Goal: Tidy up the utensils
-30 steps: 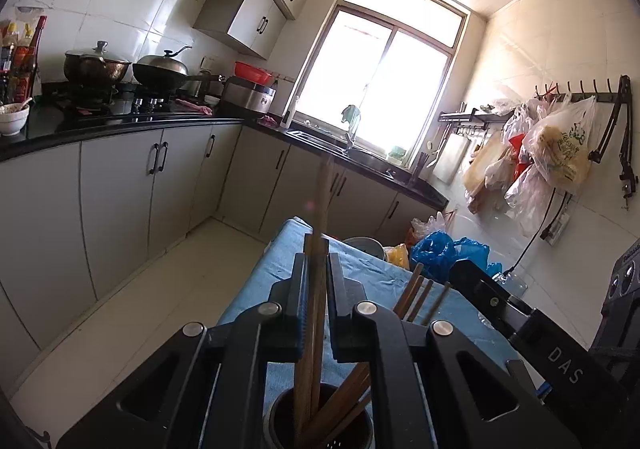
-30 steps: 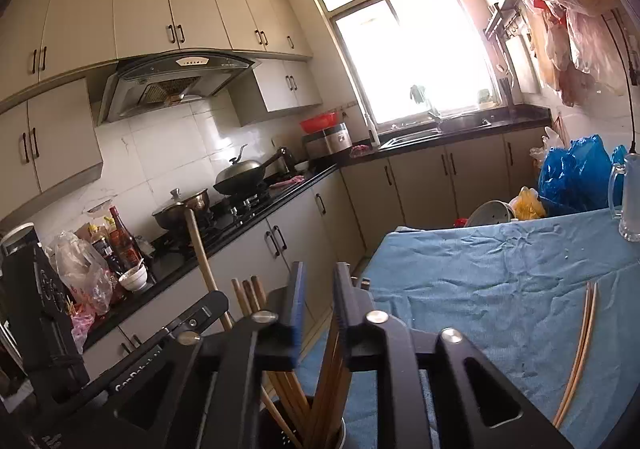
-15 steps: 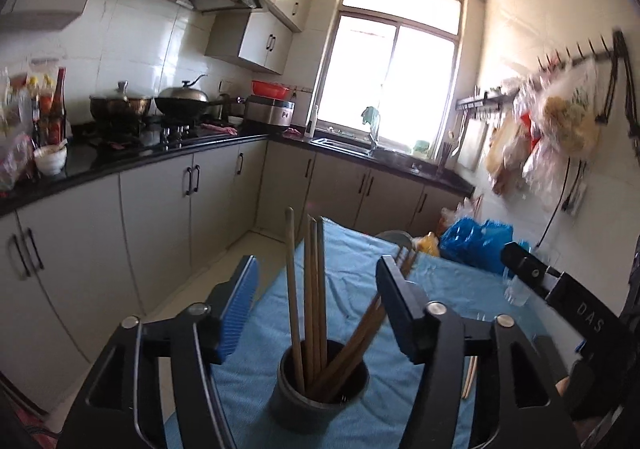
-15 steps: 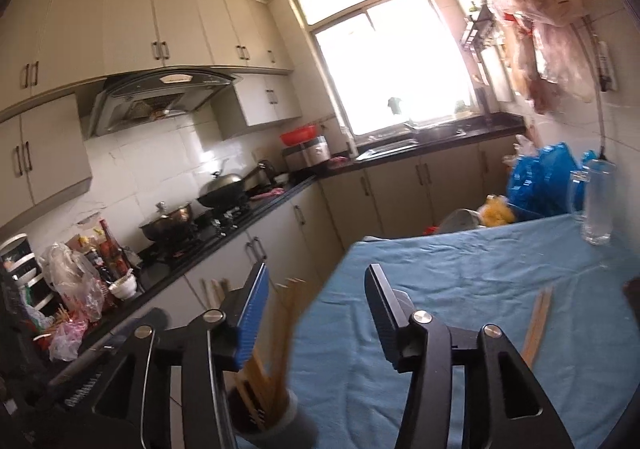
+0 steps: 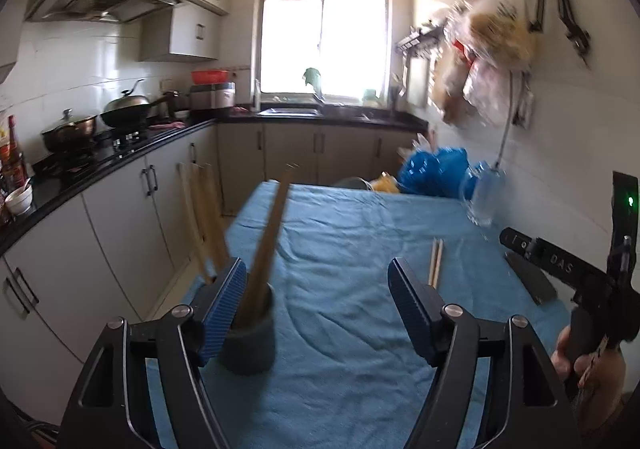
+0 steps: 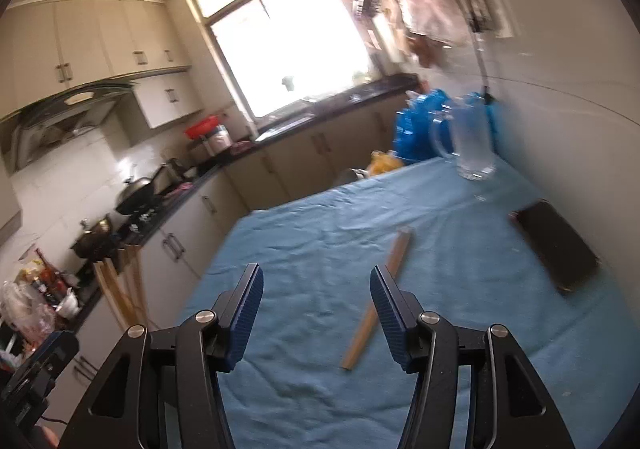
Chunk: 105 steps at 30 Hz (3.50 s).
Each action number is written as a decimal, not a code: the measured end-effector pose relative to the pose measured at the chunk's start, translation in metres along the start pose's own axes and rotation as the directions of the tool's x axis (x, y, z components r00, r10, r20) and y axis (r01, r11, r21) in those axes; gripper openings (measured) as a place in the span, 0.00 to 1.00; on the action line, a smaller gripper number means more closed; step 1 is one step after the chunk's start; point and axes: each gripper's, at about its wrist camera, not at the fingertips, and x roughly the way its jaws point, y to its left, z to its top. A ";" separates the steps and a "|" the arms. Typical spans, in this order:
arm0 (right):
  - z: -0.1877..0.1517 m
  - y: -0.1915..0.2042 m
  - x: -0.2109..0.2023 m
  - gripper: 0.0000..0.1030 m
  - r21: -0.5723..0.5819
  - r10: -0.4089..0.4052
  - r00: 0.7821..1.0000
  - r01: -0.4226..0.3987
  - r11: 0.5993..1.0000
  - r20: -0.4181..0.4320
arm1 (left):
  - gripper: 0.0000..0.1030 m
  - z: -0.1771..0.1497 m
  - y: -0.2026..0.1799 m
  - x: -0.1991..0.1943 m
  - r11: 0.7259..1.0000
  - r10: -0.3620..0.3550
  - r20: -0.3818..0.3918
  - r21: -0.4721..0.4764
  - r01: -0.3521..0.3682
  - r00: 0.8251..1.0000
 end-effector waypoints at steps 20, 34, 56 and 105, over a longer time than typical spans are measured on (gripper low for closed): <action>-0.028 -0.119 0.039 0.59 0.167 -0.073 0.987 0.097 0.981 -0.143 | 0.71 -0.033 -0.085 0.105 0.975 -0.193 -0.318 0.043 0.218 0.928; -0.044 -0.155 0.074 0.59 0.265 0.064 0.980 -0.012 0.964 -0.189 | 0.36 -0.025 -0.153 0.280 0.940 -0.334 -0.505 -0.114 0.322 0.796; -0.048 -0.152 0.078 0.60 0.271 0.100 0.972 -0.040 0.962 -0.211 | 0.07 -0.028 -0.204 0.320 0.944 -0.109 -0.504 0.217 0.248 0.857; -0.050 -0.064 0.097 0.37 -0.295 -0.209 0.693 -0.005 0.956 -0.690 | 0.10 -0.088 -0.075 0.166 0.954 -0.288 -0.686 -0.146 0.262 0.668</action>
